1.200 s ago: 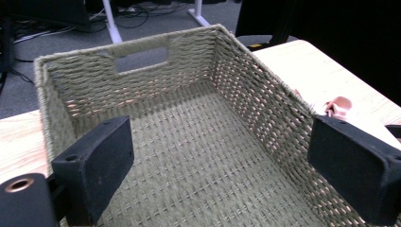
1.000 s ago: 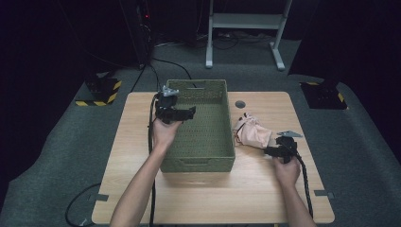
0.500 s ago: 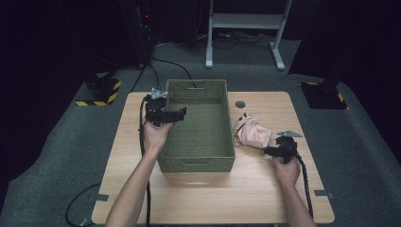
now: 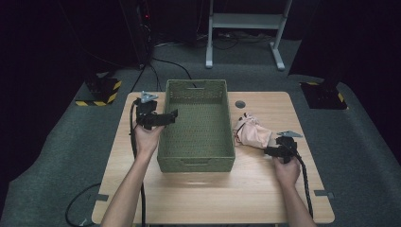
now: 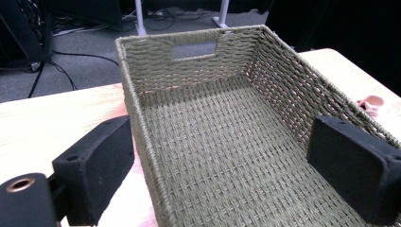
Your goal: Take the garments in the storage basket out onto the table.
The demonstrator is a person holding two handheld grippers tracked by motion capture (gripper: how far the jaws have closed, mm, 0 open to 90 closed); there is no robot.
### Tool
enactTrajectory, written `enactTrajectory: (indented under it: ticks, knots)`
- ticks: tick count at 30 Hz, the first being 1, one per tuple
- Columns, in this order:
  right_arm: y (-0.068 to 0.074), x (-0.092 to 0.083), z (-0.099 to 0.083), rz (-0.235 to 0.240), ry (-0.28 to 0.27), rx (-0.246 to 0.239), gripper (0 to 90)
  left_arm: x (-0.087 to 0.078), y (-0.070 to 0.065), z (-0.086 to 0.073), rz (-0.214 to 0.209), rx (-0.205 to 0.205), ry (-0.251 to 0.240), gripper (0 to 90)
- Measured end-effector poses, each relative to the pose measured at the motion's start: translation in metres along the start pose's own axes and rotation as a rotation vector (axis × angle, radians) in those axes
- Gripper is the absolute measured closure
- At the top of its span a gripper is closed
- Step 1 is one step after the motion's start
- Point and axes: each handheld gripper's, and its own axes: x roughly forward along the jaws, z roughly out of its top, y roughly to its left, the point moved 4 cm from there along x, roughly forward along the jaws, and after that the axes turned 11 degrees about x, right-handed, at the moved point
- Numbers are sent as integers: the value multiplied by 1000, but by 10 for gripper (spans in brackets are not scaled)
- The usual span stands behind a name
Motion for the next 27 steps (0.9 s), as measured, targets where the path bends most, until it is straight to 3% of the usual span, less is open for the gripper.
enactTrajectory:
  ticks: [27]
  knots:
    - [0, 0, 0, 0, 1, 1, 144, -21, 16, -24, 30, -44, 0, 92]
